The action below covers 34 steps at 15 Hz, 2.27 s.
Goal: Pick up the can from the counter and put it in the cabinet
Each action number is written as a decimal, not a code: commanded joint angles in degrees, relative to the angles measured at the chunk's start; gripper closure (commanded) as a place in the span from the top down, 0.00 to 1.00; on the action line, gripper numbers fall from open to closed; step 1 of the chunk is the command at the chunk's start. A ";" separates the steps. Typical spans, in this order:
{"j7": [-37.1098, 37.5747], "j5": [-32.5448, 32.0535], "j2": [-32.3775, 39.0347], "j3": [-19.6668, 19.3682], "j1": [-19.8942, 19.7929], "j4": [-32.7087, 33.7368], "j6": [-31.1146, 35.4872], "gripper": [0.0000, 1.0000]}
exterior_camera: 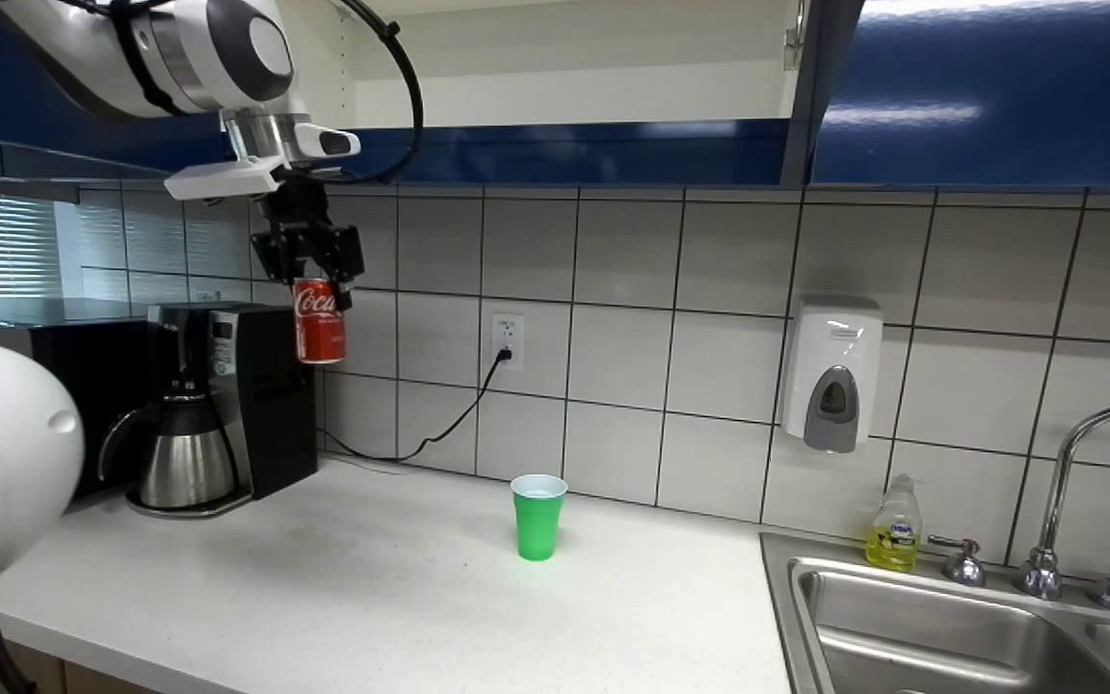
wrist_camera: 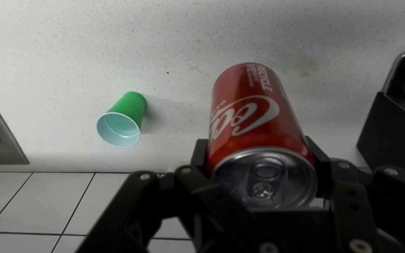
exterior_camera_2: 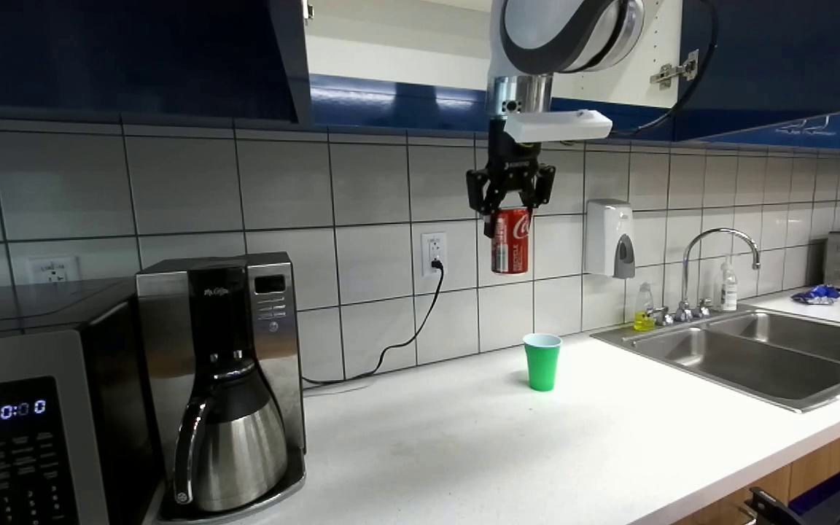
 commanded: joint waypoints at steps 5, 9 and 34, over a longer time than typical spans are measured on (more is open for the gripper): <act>-2.11 1.96 -3.71 2.16 -2.42 5.47 -7.55 0.39; -2.15 2.72 -4.64 2.32 -2.33 7.68 -11.15 0.39; -0.89 1.99 -5.05 4.43 -4.25 24.02 -16.61 0.39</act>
